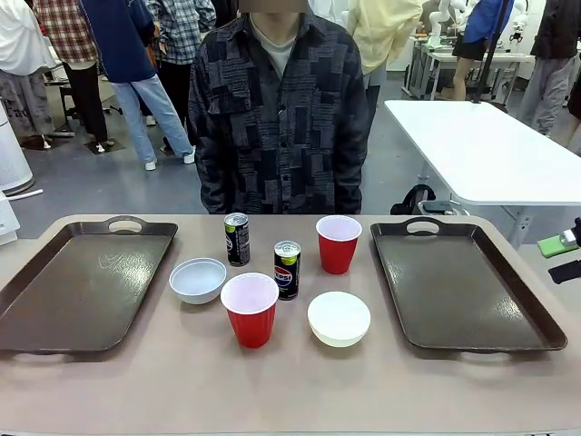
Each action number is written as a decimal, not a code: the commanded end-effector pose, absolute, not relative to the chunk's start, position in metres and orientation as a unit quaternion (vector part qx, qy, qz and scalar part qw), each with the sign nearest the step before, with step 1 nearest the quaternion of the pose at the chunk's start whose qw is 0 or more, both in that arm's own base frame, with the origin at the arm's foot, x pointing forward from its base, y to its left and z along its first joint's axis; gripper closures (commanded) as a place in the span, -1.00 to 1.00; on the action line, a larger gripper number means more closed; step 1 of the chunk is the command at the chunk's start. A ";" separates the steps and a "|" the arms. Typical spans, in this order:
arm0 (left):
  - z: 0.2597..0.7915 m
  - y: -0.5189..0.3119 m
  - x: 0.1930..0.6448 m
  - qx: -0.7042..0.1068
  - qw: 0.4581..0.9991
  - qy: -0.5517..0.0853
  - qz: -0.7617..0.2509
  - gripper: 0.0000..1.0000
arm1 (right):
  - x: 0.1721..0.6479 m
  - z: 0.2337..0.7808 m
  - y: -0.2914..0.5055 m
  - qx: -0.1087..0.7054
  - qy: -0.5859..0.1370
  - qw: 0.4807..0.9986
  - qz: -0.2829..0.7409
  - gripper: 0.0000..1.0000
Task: Prepare tableware on both trays.
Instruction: Pick up a Picnic Bowl from the table and place it on a Handle tray.
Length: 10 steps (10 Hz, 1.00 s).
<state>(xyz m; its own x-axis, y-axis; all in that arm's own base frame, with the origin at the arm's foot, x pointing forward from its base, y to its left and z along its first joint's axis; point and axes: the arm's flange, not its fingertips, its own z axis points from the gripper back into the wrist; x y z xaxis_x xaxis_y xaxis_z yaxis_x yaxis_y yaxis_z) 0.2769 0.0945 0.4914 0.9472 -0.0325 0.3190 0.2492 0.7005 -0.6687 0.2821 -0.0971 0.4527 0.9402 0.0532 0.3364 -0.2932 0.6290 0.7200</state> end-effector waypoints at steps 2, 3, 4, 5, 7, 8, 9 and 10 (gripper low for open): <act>0.490 0.106 0.276 -0.400 0.904 -0.146 -0.036 -1.00 | 0.281 0.452 -0.102 0.434 -0.135 0.888 0.065 -1.00; 0.490 0.106 0.276 -0.400 0.904 -0.146 -0.036 -1.00 | 0.281 0.452 -0.102 0.434 -0.135 0.888 0.065 -1.00; 0.490 0.106 0.276 -0.400 0.904 -0.146 -0.036 -1.00 | 0.281 0.452 -0.102 0.434 -0.135 0.888 0.065 -1.00; 0.490 0.106 0.276 -0.400 0.904 -0.146 -0.036 -1.00 | 0.281 0.452 -0.102 0.434 -0.135 0.888 0.065 -1.00; 0.490 0.106 0.276 -0.400 0.904 -0.146 -0.036 -1.00 | 0.281 0.452 -0.102 0.434 -0.135 0.888 0.065 -1.00; 0.490 0.106 0.276 -0.400 0.904 -0.146 -0.036 -1.00 | 0.281 0.452 -0.102 0.434 -0.135 0.888 0.065 -1.00; 0.490 0.106 0.276 -0.400 0.904 -0.146 -0.036 -1.00 | 0.281 0.452 -0.102 0.434 -0.135 0.888 0.065 -1.00; 0.490 0.106 0.276 -0.400 0.904 -0.146 -0.036 -1.00 | 0.281 0.452 -0.102 0.434 -0.135 0.888 0.065 -1.00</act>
